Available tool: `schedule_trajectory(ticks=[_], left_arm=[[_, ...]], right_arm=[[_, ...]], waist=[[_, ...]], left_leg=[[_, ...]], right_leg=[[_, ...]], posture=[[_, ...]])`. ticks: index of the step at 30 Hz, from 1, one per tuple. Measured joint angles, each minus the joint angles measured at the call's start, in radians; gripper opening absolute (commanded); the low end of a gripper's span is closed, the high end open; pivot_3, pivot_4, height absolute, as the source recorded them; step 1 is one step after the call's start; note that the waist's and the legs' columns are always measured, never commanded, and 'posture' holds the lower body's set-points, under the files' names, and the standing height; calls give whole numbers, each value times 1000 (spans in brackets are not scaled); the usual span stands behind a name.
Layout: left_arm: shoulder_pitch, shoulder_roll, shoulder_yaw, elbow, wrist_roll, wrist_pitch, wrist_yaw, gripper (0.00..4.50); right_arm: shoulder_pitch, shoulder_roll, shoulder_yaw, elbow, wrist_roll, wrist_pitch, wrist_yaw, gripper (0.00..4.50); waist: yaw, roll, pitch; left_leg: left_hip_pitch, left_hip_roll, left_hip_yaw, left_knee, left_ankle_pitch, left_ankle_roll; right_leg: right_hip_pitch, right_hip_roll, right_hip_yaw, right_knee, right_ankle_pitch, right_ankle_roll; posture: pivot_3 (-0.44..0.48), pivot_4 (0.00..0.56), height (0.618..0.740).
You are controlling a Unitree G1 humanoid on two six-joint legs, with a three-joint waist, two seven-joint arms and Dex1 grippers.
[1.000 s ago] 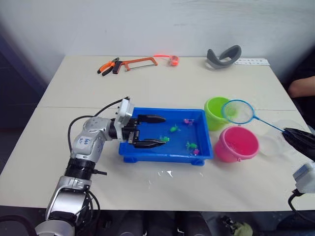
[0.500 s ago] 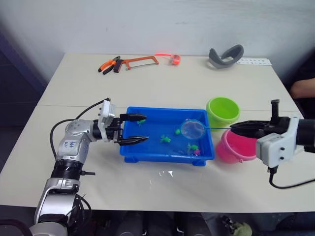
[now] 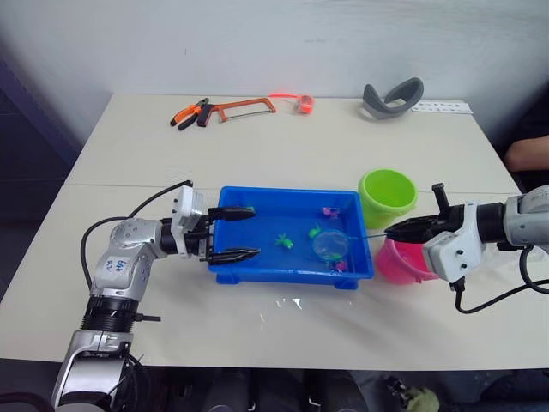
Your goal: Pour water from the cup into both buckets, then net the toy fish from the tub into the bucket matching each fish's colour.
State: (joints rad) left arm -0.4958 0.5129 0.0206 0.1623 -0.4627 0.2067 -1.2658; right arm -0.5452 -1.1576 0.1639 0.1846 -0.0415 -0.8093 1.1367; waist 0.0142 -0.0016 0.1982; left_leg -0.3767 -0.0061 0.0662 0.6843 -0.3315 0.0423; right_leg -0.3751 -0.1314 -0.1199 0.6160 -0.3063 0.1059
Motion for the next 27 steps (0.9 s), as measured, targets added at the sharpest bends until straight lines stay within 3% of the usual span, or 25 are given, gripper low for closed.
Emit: schedule_trajectory(ticks=[12,19,27], left_arm=[[23,0,0,-33,-2,11,22,4452],[29,0,0,-33,-3,10,25,4452],[29,-1,0,-33,-3,10,25,4452]], right_arm=[[-47,10,36,126,-56,-81,14,0],[-161,34,89,191,-123,-147,24,0],[-201,34,133,202,-121,-175,72,0]], waist=[[-2,0,0],[-5,0,0],[-3,0,0]], left_leg=[[0,0,0,0,0,0],[0,0,0,0,0,0],[0,0,0,0,0,0]], right_leg=[[0,0,0,0,0,0],[0,0,0,0,0,0],[0,0,0,0,0,0]], posture=[[0,150,740],[0,150,740],[0,150,740]])
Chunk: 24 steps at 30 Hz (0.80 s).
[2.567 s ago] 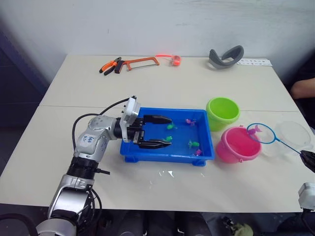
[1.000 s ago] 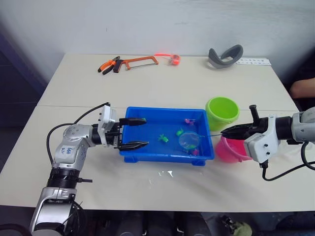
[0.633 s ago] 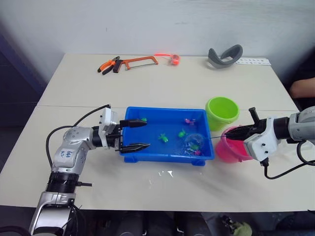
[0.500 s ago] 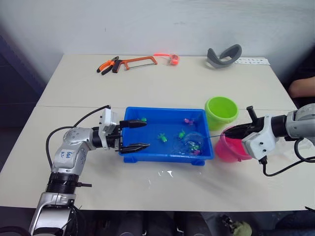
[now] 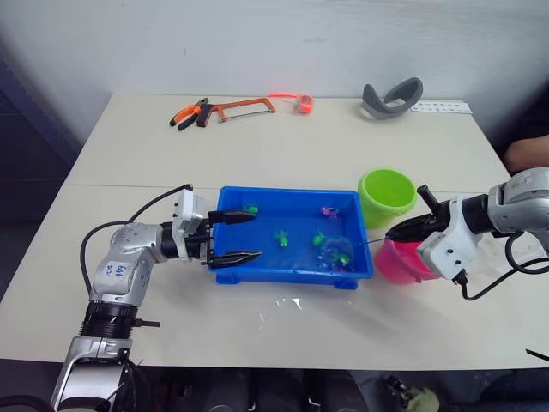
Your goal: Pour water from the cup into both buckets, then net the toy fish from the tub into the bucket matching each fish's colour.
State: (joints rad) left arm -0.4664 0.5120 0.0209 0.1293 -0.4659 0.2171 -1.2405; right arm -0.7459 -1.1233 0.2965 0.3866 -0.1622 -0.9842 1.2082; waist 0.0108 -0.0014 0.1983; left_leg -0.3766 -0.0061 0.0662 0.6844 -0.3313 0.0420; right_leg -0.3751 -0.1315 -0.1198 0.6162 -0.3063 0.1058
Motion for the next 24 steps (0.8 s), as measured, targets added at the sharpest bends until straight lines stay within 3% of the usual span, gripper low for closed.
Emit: schedule_trajectory(ticks=[16,24], left_arm=[[7,-8,0,1,0,-12,5,4452],[32,-16,1,-23,-5,-2,18,4452]], right_arm=[[-16,-21,57,-146,110,167,206,0],[-69,27,57,-95,12,116,163,0]], waist=[[12,0,0],[9,0,0]], left_leg=[[0,0,0,0,0,0],[0,0,0,0,0,0]], right_leg=[[0,0,0,0,0,0],[0,0,0,0,0,0]], posture=[[0,150,740],[0,150,740]])
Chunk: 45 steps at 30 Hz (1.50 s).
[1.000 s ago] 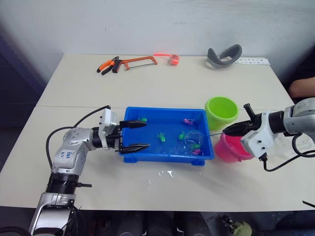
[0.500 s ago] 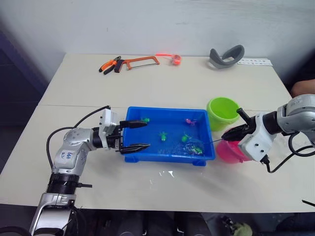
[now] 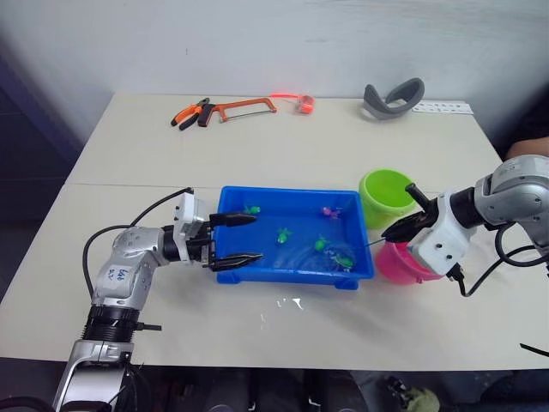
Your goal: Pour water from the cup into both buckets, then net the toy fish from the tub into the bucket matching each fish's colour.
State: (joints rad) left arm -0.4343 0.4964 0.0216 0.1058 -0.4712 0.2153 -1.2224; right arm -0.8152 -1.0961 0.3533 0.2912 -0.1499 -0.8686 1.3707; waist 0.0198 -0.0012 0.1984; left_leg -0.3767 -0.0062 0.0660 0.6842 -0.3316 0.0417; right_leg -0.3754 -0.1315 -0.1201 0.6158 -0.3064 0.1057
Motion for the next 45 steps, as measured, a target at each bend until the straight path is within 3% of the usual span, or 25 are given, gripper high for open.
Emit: schedule_trajectory(ticks=[7,12,18,21,28,45], left_arm=[[12,-8,0,-16,-2,5,8,4452],[12,-12,0,-16,-2,2,8,4452],[12,-15,0,-14,-2,-6,8,4452],[12,-15,0,-14,-2,-7,8,4452],[8,-13,0,-5,-2,-8,0,4452],[2,-5,1,24,-1,-9,-9,4452]], right_arm=[[0,-4,1,60,-19,-107,-20,0],[4,-33,28,17,65,-60,41,0],[37,-34,21,-103,180,203,112,0],[53,-34,12,-126,194,264,114,0],[165,-31,-88,-175,287,623,59,0],[277,7,-213,-191,385,972,-11,0]], waist=[[3,0,0],[4,0,0],[1,0,0],[2,0,0],[2,0,0],[2,0,0]], left_leg=[[0,0,0,0,0,0],[0,0,0,0,0,0],[0,0,0,0,0,0],[0,0,0,0,0,0],[0,0,-1,0,0,0],[0,0,0,0,0,-1]], right_leg=[[0,0,0,0,0,0],[1,0,0,-1,0,0],[0,0,0,0,0,0],[0,0,0,0,0,0],[0,0,0,0,0,0],[0,0,0,0,0,0]], posture=[[0,150,740],[0,150,740],[0,150,740],[0,150,740],[0,150,740],[0,150,740]])
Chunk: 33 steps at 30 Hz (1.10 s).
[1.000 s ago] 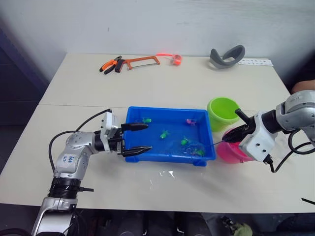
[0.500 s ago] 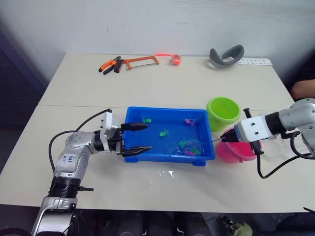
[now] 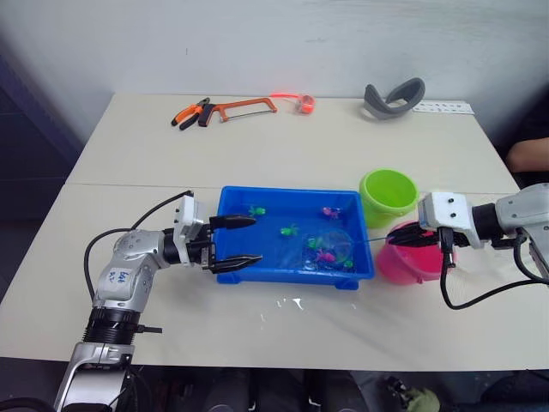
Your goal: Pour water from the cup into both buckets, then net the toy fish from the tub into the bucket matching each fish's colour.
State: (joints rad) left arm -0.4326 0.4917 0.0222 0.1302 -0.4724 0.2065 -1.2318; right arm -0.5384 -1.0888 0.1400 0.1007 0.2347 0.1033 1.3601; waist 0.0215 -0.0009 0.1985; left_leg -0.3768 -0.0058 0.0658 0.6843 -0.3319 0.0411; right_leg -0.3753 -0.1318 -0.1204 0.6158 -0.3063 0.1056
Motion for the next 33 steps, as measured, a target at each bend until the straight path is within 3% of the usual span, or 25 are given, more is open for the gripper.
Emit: schedule_trajectory(ticks=[6,12,15,16,18,20,27,33], left_arm=[[-4,6,0,-3,0,6,0,4452],[-22,26,-1,-17,-8,28,-6,4452],[-37,23,1,-22,-27,48,-17,4452],[-38,22,1,-24,-29,49,-18,4452],[-67,-4,-1,-40,-54,79,-20,4452],[-85,-21,-10,-42,-59,94,-16,4452],[-156,-125,-76,-55,-75,155,3,4452],[-213,-169,-126,-33,-70,189,8,4452]], right_arm=[[22,-1,-119,-72,153,236,2,0],[238,1,-379,-240,328,466,-82,0],[407,41,-623,-410,441,621,-168,0],[414,43,-635,-419,446,629,-172,0],[563,94,-846,-555,497,730,-243,0],[632,124,-931,-609,502,760,-271,0],[898,285,-1175,-781,418,699,-372,0],[1064,409,-1182,-804,237,465,-416,0]], waist=[[2,0,0],[4,0,0],[7,0,0],[7,0,0],[14,-1,0],[16,0,0],[29,0,0],[26,0,0]], left_leg=[[0,0,-1,0,0,0],[-2,0,-2,-1,0,0],[-2,0,-2,-1,-1,0],[-2,0,-2,-1,-1,0],[-2,0,-4,-1,-1,0],[-2,-1,-2,-2,0,0],[0,-1,0,-2,-1,0],[2,-1,2,-3,-1,0]], right_leg=[[0,0,0,-1,0,0],[0,0,-1,-2,0,0],[0,0,-2,-2,0,0],[0,0,-2,-2,0,0],[2,0,-2,-3,0,0],[1,0,-1,-3,0,1],[1,3,2,-3,1,1],[1,7,5,-2,1,1]], posture=[[0,150,740],[0,150,740],[0,150,740],[0,150,740],[0,150,740],[0,150,740],[0,150,740],[0,150,740]])
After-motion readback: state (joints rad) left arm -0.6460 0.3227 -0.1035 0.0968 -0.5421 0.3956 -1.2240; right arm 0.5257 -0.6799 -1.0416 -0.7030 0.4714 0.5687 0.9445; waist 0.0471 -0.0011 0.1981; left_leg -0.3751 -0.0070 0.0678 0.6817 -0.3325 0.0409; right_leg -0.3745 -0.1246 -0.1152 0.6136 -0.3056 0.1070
